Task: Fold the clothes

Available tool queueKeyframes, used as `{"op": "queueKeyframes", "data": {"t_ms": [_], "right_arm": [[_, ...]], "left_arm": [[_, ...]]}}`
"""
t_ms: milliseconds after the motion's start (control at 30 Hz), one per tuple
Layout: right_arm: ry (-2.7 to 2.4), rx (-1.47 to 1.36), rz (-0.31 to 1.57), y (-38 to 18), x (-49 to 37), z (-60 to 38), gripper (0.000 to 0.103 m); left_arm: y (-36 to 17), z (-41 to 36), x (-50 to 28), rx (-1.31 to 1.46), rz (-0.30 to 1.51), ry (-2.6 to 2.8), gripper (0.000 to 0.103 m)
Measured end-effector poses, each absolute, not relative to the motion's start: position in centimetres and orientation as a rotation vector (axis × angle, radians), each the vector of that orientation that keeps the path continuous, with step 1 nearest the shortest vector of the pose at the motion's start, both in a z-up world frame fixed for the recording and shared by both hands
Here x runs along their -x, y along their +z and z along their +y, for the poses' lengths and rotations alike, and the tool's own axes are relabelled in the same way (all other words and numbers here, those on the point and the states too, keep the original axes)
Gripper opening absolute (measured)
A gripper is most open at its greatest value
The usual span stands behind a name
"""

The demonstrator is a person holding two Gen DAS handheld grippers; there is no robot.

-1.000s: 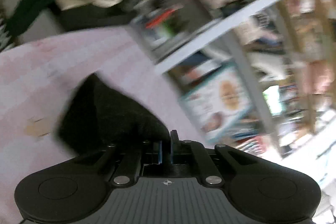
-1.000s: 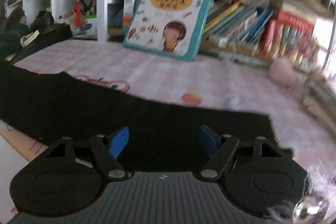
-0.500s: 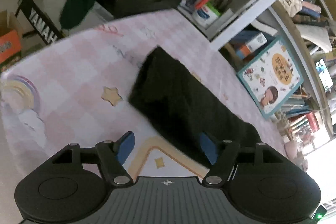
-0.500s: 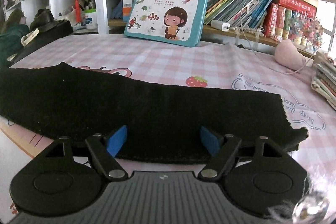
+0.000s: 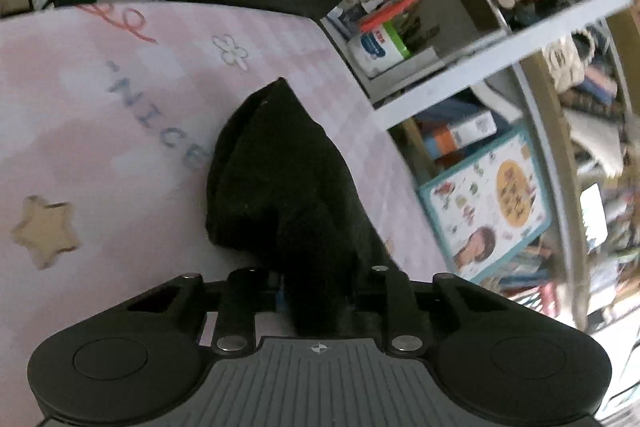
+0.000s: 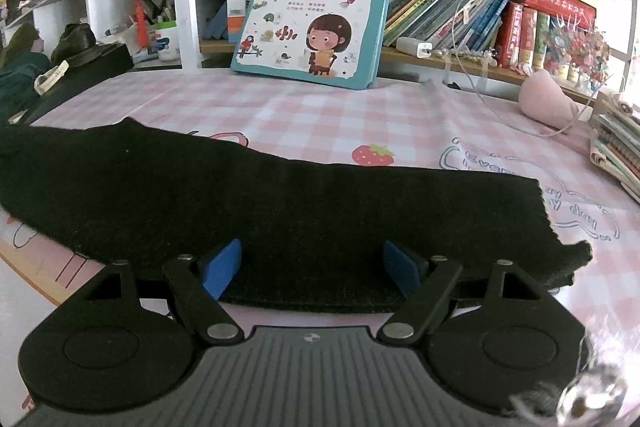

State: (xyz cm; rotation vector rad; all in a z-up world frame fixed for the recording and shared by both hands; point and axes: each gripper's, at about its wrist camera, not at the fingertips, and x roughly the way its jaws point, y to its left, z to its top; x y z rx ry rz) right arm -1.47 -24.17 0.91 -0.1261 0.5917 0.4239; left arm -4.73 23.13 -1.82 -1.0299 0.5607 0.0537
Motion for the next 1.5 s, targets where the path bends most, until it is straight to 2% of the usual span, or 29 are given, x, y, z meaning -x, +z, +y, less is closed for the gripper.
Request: {"op": "queueKeyframes", "data": {"t_ms": [233,400,500,567,633,667,800,900,933,1000,1033,1133,1200,1300,1367,1500], "right_arm": [[0.417,0.120,0.599,0.9,1.3,-24.1,0.079],[0.417,0.121,0.600,0.9,1.2,-24.0,0.079],[0.419,0.120,0.601,0.9,1.2,-24.1,0.080],[0.420,0.123,0.601,0.9,1.1,-24.1,0.080],[0.420,0.125,0.601,0.9,1.1,-24.0,0.080],[0.421,0.125,0.602,1.0,1.0,-24.1,0.080],[0.423,0.126,0.603,1.0,0.7,-24.1,0.080],[0.423,0.127,0.602,0.9,0.8,-24.1,0.080],[0.423,0.127,0.602,0.9,0.8,-24.1,0.080],[0.423,0.127,0.602,0.9,0.9,-24.1,0.080],[0.422,0.126,0.602,0.9,0.9,-24.0,0.080],[0.422,0.125,0.603,0.9,0.9,-24.0,0.080],[0.422,0.126,0.604,0.9,0.9,-24.0,0.081],[0.421,0.129,0.604,0.9,0.9,-23.9,0.081],[0.421,0.128,0.604,0.9,0.9,-23.9,0.081],[0.421,0.131,0.604,0.9,1.0,-23.9,0.081]], "left_arm": [[4.7,18.6,7.1,0.705,0.388,-0.041,0.019],[-0.7,22.6,7.2,1.059,0.527,0.034,0.018],[-1.7,22.5,7.4,1.107,0.523,0.018,0.021],[-1.6,22.2,6.9,1.084,0.538,0.014,0.038],[-1.5,21.9,6.4,1.061,0.554,0.010,0.049],[-1.4,21.7,6.2,1.049,0.562,0.008,0.053],[-1.3,21.2,5.2,1.009,0.583,0.005,0.054],[-1.4,21.0,5.0,1.002,0.558,0.019,0.050],[-1.4,21.0,4.8,0.994,0.551,0.026,0.045],[-1.7,20.7,4.6,0.958,0.550,0.063,0.025],[-1.9,20.7,4.7,0.955,0.544,0.067,0.019],[-1.4,20.0,5.1,0.898,0.522,0.085,0.016],[1.2,17.9,5.9,0.702,0.468,0.070,0.016],[2.4,18.1,6.4,0.739,0.447,0.003,0.017],[0.6,20.5,6.5,0.938,0.478,0.000,0.017],[-2.1,22.0,6.5,1.027,0.535,0.045,0.017]]}}
